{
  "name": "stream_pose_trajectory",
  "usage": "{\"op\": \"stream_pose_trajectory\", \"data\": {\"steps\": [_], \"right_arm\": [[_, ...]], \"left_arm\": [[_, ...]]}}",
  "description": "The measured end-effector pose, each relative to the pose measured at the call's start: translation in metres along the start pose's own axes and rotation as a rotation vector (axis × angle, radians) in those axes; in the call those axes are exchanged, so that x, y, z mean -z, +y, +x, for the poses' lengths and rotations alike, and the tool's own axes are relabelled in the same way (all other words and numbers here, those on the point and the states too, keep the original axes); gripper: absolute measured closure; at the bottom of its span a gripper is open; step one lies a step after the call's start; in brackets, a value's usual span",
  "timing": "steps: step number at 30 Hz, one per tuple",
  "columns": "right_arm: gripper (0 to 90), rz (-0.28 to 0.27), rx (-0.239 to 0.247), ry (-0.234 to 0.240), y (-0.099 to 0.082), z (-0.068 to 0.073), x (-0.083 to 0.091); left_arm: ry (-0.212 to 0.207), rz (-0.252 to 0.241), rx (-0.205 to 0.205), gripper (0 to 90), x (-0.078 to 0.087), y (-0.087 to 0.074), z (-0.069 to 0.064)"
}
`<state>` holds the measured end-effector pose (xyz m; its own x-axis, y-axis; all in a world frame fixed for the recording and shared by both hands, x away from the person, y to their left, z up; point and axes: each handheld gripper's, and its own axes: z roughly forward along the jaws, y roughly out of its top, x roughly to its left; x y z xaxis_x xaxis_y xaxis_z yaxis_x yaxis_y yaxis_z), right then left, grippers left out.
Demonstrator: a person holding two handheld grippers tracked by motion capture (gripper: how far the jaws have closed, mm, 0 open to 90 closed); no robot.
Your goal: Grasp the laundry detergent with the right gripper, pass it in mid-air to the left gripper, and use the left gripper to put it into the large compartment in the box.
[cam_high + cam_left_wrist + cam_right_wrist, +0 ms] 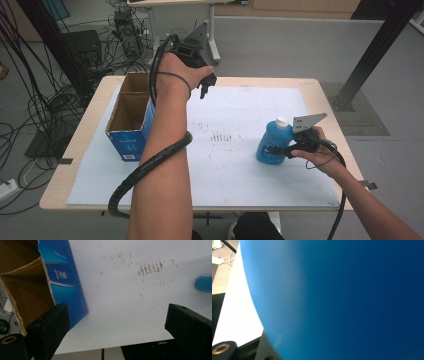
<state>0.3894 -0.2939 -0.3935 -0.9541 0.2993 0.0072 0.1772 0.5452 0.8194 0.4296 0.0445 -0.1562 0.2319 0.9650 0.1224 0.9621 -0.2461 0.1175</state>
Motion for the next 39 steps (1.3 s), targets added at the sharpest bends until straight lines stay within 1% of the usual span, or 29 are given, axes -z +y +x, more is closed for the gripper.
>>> {"op": "stream_pose_trajectory", "data": {"steps": [3, 4, 5, 8, 9, 11, 12, 14, 17, 20, 22, 23, 25, 29, 30, 31, 32, 33, 34, 35, 37, 39], "right_arm": [[44.2, 0.001, -0.001, -0.003, 0.000, 0.000, 0.000], [44.2, 0.002, -0.009, -0.002, 0.000, 0.001, 0.000], [44.2, 0.001, -0.003, -0.005, 0.000, 0.001, 0.000], [44.3, 0.001, -0.004, -0.008, 0.000, 0.001, 0.000], [44.3, 0.002, -0.012, -0.007, 0.000, 0.002, 0.000], [44.3, 0.004, -0.005, -0.013, 0.000, 0.002, 0.000], [44.3, 0.005, -0.013, -0.015, 0.000, 0.003, 0.000], [44.3, 0.005, -0.004, -0.021, 0.001, 0.003, 0.000], [44.3, 0.010, -0.005, -0.028, 0.001, 0.004, 0.001], [44.2, 0.014, -0.012, -0.032, 0.002, 0.006, 0.000], [44.2, 0.016, -0.016, -0.032, 0.002, 0.006, 0.001], [44.2, 0.016, -0.016, -0.032, 0.002, 0.006, 0.001], [44.3, 0.018, -0.019, -0.036, 0.002, 0.005, 0.001], [44.3, 0.028, -0.025, -0.030, 0.003, 0.006, 0.002], [44.3, 0.036, -0.029, -0.026, 0.004, 0.007, 0.002], [44.3, 0.036, -0.029, -0.026, 0.004, 0.007, 0.002], [44.2, 0.044, -0.038, -0.021, 0.006, 0.008, 0.002], [44.3, 0.046, -0.042, -0.021, 0.006, 0.009, 0.002], [44.3, 0.047, -0.047, -0.022, 0.008, 0.009, 0.003], [44.3, 0.047, -0.056, -0.023, 0.009, 0.009, 0.003], [44.3, 0.050, -0.075, -0.023, 0.012, 0.009, 0.004], [44.2, 0.064, -0.104, -0.022, 0.016, 0.010, 0.006]], "left_arm": [[-0.002, -0.001, -0.002, 6.4, 0.000, 0.000, 0.000], [-0.006, -0.003, -0.002, 6.4, 0.000, 0.000, 0.001], [-0.008, -0.004, -0.001, 6.5, 0.000, 0.000, 0.001], [-0.014, -0.006, -0.008, 6.4, 0.000, 0.000, 0.002], [-0.016, -0.007, -0.011, 6.5, 0.000, 0.000, 0.002], [-0.023, -0.005, -0.017, 6.4, -0.001, 0.000, 0.002], [-0.025, -0.004, -0.020, 6.4, -0.002, 0.000, 0.002], [-0.030, -0.006, -0.027, 6.4, -0.002, 0.000, 0.002], [-0.031, -0.005, -0.044, 6.5, -0.002, -0.001, 0.002], [-0.042, -0.012, -0.060, 6.5, 0.001, -0.001, 0.002], [-0.040, -0.018, -0.078, 6.5, 0.003, -0.002, 0.001], [-0.040, -0.018, -0.078, 6.5, 0.003, -0.002, 0.001], [-0.035, -0.016, -0.098, 6.5, 0.004, -0.002, 0.001], [-0.035, -0.021, -0.120, 6.4, 0.005, -0.003, 0.002], [-0.032, -0.018, -0.140, 6.4, 0.005, -0.002, 0.001], [-0.032, -0.018, -0.140, 6.3, 0.005, -0.002, 0.001], [-0.030, -0.015, -0.161, 6.2, 0.006, -0.002, -0.001], [-0.029, -0.016, -0.172, 6.3, 0.007, -0.001, -0.001], [-0.029, -0.016, -0.172, 6.3, 0.007, -0.001, -0.001], [-0.032, -0.022, -0.192, 6.3, 0.009, 0.000, -0.002], [-0.033, -0.023, -0.225, 6.2, 0.012, 0.001, -0.002], [-0.035, -0.027, -0.249, 6.3, 0.015, 0.001, -0.002]]}}
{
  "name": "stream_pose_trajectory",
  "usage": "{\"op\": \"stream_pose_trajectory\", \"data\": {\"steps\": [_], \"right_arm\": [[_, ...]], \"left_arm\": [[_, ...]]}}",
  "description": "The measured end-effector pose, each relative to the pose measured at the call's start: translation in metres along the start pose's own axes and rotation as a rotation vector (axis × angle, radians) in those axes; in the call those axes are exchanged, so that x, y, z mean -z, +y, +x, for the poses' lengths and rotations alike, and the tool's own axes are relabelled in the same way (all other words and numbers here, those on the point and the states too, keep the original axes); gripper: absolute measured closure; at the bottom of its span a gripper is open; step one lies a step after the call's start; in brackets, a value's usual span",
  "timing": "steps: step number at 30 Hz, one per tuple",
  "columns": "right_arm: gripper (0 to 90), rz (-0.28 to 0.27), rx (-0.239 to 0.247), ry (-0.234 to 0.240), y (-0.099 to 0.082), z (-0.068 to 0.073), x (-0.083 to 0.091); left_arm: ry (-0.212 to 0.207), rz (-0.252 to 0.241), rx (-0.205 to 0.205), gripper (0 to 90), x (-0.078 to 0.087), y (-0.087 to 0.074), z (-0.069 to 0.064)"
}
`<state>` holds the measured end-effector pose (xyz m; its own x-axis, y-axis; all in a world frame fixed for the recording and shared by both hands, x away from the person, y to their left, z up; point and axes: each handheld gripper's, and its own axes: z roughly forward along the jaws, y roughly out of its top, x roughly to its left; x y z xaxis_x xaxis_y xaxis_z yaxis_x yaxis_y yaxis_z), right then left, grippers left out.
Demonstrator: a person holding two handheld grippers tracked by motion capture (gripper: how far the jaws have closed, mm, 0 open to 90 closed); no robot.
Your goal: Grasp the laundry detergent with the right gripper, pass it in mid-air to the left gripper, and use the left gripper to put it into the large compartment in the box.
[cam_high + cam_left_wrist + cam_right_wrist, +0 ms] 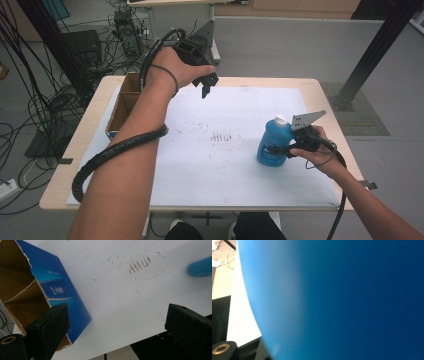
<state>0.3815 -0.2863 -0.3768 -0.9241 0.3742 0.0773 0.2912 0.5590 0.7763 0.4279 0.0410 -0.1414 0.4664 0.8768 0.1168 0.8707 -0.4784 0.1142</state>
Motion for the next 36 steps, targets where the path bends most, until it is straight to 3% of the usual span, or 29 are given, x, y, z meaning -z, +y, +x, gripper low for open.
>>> {"op": "stream_pose_trajectory", "data": {"steps": [4, 9, 16, 25, 33, 36], "right_arm": [[44.2, 0.008, -0.024, 0.004, 0.009, 0.000, 0.003], [44.1, -0.002, -0.046, 0.018, 0.039, -0.005, 0.003], [44.0, 0.021, -0.042, 0.042, 0.070, -0.003, -0.006], [43.9, 0.038, 0.016, 0.110, 0.123, 0.003, -0.033], [43.8, 0.036, 0.062, 0.162, 0.159, 0.005, -0.058], [43.8, 0.037, 0.068, 0.184, 0.170, 0.005, -0.067]], "left_arm": [[-0.001, 0.007, -0.034, 6.4, 0.003, 0.001, 0.001], [-0.007, -0.009, -0.082, 6.4, 0.010, 0.000, 0.009], [-0.010, -0.016, -0.136, 6.5, 0.018, -0.002, 0.019], [-0.006, -0.036, -0.244, 6.6, 0.029, -0.003, 0.032], [-0.005, -0.051, -0.328, 6.4, 0.039, -0.004, 0.035], [-0.016, -0.058, -0.336, 6.4, 0.040, -0.004, 0.037]]}}
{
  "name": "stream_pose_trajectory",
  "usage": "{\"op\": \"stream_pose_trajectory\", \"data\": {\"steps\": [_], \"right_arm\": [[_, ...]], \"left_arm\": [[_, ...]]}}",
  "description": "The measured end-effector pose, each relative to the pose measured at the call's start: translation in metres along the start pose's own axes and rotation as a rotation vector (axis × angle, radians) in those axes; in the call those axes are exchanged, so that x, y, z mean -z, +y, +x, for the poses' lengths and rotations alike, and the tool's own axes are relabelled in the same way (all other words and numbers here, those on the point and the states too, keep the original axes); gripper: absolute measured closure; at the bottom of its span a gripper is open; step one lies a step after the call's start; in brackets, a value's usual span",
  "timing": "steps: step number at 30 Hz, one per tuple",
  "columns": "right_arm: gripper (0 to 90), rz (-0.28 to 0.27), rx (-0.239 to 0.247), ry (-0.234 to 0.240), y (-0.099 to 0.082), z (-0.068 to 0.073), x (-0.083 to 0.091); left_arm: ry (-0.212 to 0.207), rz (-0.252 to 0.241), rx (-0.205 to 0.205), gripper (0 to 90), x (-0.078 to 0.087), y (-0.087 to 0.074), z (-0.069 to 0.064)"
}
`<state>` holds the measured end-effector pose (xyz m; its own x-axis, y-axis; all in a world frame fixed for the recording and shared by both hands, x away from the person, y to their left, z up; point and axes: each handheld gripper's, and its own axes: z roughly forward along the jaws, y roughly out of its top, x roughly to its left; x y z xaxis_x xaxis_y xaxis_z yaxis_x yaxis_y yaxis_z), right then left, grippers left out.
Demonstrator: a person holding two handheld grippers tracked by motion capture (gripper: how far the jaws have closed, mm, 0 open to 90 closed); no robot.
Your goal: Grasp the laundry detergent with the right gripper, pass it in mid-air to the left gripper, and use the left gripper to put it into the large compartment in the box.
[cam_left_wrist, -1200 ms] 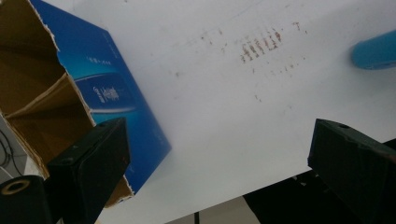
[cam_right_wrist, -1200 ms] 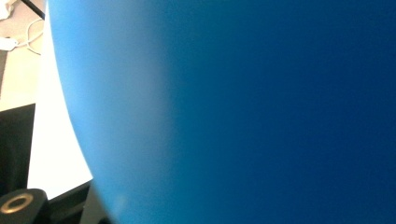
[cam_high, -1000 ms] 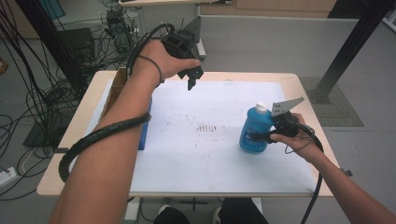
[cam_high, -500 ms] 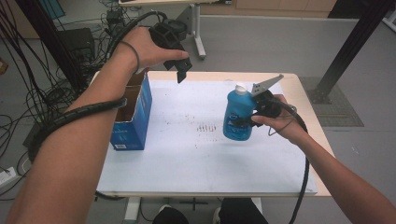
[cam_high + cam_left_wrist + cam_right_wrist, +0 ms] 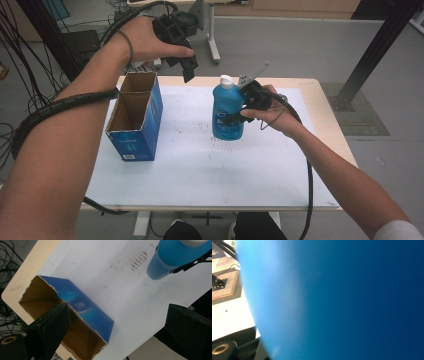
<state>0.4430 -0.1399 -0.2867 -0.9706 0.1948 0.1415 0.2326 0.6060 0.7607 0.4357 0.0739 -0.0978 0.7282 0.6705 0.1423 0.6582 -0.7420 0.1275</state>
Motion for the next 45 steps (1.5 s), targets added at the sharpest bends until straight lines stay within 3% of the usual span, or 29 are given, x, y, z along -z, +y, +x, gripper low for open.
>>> {"op": "stream_pose_trajectory", "data": {"steps": [7, 12, 16, 22, 37, 45], "right_arm": [[43.7, 0.010, 0.021, 0.018, 0.014, -0.002, -0.017], [43.7, 0.008, 0.038, 0.031, 0.022, -0.003, -0.026], [43.6, -0.004, 0.045, 0.043, 0.025, -0.002, -0.030], [43.6, 0.002, 0.085, 0.065, 0.029, 0.007, -0.041], [43.5, -0.021, 0.125, 0.085, 0.036, 0.017, -0.047], [43.5, -0.032, 0.164, 0.100, 0.039, 0.023, -0.049]], "left_arm": [[-0.001, 0.006, -0.036, 6.3, 0.001, -0.001, 0.001], [-0.003, 0.001, -0.076, 6.1, 0.004, 0.002, -0.004], [-0.007, -0.012, -0.085, 6.2, 0.006, 0.005, -0.007], [-0.012, -0.007, -0.112, 6.2, 0.004, 0.005, -0.014], [-0.025, 0.006, -0.154, 6.3, -0.002, 0.003, -0.026], [-0.041, 0.027, -0.211, 6.2, -0.008, 0.002, -0.034]]}}
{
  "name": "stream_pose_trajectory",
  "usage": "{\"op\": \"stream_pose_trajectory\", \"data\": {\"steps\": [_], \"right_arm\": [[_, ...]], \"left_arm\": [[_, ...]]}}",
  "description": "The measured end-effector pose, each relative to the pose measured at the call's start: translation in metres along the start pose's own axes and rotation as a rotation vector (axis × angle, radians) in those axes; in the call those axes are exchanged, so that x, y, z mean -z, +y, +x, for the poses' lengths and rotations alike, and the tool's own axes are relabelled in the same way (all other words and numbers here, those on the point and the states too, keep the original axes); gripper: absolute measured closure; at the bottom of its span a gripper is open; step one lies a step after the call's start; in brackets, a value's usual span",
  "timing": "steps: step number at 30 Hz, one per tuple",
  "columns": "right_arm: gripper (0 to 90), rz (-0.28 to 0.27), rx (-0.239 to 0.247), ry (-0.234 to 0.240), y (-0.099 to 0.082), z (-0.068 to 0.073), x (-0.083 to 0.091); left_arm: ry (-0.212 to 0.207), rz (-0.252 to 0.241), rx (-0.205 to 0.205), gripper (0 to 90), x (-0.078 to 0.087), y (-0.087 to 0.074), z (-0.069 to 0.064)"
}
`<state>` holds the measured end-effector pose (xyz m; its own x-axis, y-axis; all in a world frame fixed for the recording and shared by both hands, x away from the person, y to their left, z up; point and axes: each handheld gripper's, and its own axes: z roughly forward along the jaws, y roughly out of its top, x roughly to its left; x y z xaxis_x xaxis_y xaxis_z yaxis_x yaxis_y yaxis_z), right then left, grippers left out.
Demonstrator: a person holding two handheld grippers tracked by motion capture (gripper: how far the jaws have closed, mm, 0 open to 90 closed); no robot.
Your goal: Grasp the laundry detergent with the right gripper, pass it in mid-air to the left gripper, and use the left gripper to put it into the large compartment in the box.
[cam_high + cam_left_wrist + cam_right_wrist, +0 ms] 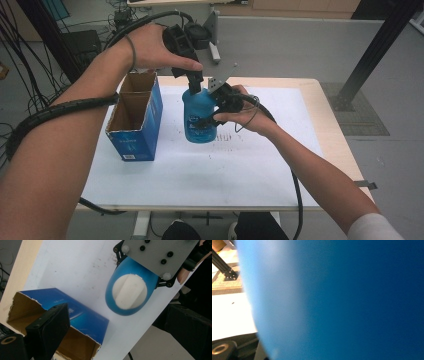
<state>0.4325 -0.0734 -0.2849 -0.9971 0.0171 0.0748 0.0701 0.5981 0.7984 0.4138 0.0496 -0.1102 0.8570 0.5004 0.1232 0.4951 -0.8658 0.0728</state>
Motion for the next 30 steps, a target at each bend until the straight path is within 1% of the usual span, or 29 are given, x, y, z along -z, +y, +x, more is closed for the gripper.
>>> {"op": "stream_pose_trajectory", "data": {"steps": [3, 5, 7, 8, 10, 11, 12, 13, 15, 16, 17, 18, 24, 27, 30], "right_arm": [[43.5, -0.007, 0.010, 0.007, 0.000, 0.002, 0.000], [43.5, -0.011, 0.015, 0.014, 0.000, 0.003, 0.001], [43.6, -0.014, 0.018, 0.016, 0.000, 0.004, 0.001], [43.5, -0.015, 0.023, 0.019, 0.000, 0.005, 0.001], [43.6, -0.015, 0.035, 0.025, -0.001, 0.007, 0.002], [43.6, -0.013, 0.031, 0.030, -0.001, 0.007, 0.002], [43.6, -0.013, 0.034, 0.033, -0.001, 0.008, 0.002], [43.6, -0.013, 0.034, 0.033, -0.001, 0.008, 0.002], [43.6, -0.013, 0.046, 0.042, -0.002, 0.009, 0.003], [43.6, -0.013, 0.046, 0.042, -0.002, 0.009, 0.003], [43.7, -0.017, 0.051, 0.047, -0.003, 0.010, 0.004], [43.7, -0.018, 0.054, 0.047, -0.002, 0.010, 0.004], [43.7, -0.026, 0.071, 0.049, -0.002, 0.012, 0.006], [43.7, -0.026, 0.067, 0.052, -0.001, 0.012, 0.007], [43.6, -0.025, 0.074, 0.053, -0.001, 0.014, 0.007]], "left_arm": [[0.001, -0.003, 0.008, 6.3, -0.001, 0.001, -0.002], [-0.006, -0.008, -0.009, 6.2, -0.002, 0.002, -0.002], [-0.005, -0.010, -0.009, 6.2, -0.003, 0.003, -0.004], [-0.008, -0.012, -0.020, 6.2, -0.004, 0.004, -0.005], [-0.013, -0.017, -0.029, 6.2, -0.005, 0.005, -0.007], [-0.025, -0.012, -0.047, 6.2, -0.007, 0.006, -0.008], [-0.029, -0.005, -0.055, 6.2, -0.009, 0.006, -0.009], [-0.029, -0.005, -0.055, 6.2, -0.009, 0.006, -0.009], [-0.055, -0.011, -0.071, 6.2, -0.014, 0.006, -0.012], [-0.055, -0.011, -0.071, 6.2, -0.014, 0.006, -0.012], [-0.064, -0.011, -0.079, 6.1, -0.017, 0.007, -0.013], [-0.072, 0.002, -0.087, 6.1, -0.019, 0.008, -0.013], [-0.077, -0.001, -0.105, 6.1, -0.026, 0.011, -0.017], [-0.078, -0.001, -0.109, 5.7, -0.028, 0.012, -0.017], [-0.086, -0.003, -0.120, 5.7, -0.031, 0.012, -0.019]]}}
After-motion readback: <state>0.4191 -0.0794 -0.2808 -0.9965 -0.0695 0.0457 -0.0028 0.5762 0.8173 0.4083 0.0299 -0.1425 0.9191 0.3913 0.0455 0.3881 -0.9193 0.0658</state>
